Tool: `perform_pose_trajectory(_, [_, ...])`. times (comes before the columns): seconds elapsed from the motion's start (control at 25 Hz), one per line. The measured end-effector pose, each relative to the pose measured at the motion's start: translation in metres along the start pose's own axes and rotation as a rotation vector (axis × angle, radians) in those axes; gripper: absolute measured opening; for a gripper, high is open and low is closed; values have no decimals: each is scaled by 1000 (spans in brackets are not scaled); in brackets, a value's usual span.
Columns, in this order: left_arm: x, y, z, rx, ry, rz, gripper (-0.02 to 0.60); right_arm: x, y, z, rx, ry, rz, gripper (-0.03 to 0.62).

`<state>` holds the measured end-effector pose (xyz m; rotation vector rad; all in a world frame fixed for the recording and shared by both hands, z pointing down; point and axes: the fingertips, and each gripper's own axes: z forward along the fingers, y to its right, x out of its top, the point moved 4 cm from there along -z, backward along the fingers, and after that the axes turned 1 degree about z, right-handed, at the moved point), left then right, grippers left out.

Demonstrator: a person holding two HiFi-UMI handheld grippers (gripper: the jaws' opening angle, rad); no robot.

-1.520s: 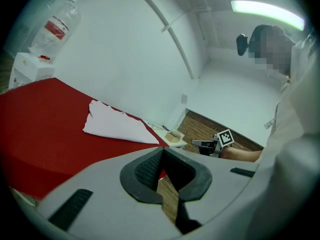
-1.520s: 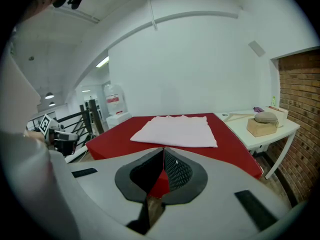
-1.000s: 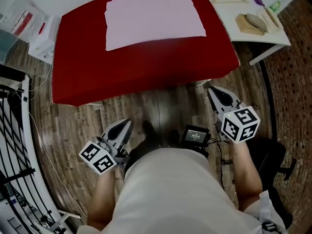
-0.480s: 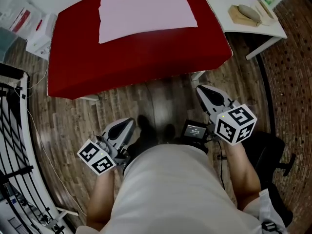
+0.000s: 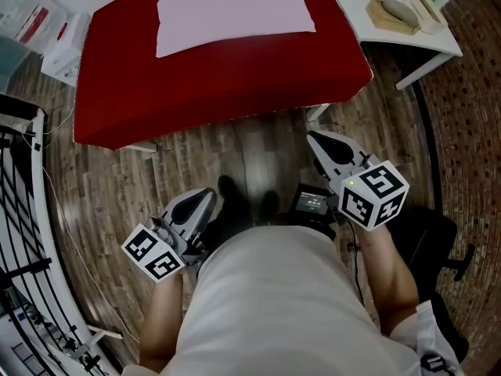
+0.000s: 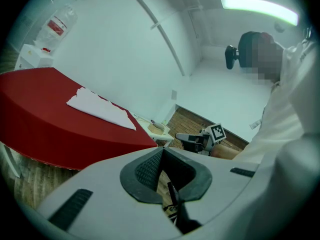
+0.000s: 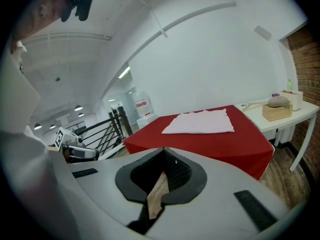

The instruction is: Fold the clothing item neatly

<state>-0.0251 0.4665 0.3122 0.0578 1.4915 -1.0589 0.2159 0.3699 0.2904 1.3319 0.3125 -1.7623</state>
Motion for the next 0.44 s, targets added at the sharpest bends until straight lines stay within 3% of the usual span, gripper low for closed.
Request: perform_pose_trajectory(0.44, [-8,-1,-8,-12,-2,-20,6,-7,-6,1,-2,-4,4,12])
